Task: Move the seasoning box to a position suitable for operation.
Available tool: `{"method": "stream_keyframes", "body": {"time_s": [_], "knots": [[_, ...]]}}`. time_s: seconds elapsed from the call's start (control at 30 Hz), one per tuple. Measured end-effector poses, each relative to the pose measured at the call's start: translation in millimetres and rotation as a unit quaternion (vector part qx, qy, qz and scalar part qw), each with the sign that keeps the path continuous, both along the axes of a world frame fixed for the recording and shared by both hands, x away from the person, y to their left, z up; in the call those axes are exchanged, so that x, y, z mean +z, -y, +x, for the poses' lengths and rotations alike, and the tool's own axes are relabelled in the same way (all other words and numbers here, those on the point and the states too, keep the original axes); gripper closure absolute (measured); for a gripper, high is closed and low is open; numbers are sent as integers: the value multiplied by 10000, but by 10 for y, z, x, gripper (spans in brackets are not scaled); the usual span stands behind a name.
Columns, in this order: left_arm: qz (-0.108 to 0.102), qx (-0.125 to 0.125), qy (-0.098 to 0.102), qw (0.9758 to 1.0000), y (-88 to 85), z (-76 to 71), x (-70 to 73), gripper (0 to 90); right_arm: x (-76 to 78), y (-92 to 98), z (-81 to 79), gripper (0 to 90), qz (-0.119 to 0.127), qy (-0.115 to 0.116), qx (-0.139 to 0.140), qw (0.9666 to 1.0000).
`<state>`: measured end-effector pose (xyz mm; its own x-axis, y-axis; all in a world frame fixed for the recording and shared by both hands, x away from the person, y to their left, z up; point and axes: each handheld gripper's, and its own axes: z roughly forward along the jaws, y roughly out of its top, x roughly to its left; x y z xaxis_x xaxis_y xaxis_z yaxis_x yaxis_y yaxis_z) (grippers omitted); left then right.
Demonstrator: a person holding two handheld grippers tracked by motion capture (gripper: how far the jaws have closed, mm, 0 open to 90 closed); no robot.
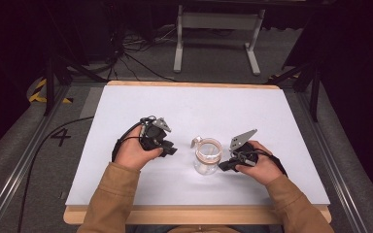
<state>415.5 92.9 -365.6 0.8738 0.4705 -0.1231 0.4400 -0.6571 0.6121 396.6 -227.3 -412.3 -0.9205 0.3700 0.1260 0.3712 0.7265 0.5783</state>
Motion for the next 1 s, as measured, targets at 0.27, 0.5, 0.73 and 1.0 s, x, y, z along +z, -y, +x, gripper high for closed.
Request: {"method": "stream_keyframes", "body": {"time_s": [0.27, 0.5, 0.73, 1.0], "knots": [[-1, 13, 77, 10000, 146, 70, -125, 796, 17, 49, -18, 898, 57, 62, -42, 10000], [137, -172, 393, 9990, 332, 144, -270, 794, 73, 257, -14, 897, 216, 125, -349, 9991], [-40, -126, 400, 9991, 436, 178, -345, 846, 76, 338, -38, 896, 267, 154, -437, 9986], [-137, -122, 369, 9991, 481, 220, -390, 868, 72, 376, -62, 894, 286, 149, -499, 9982]]}}
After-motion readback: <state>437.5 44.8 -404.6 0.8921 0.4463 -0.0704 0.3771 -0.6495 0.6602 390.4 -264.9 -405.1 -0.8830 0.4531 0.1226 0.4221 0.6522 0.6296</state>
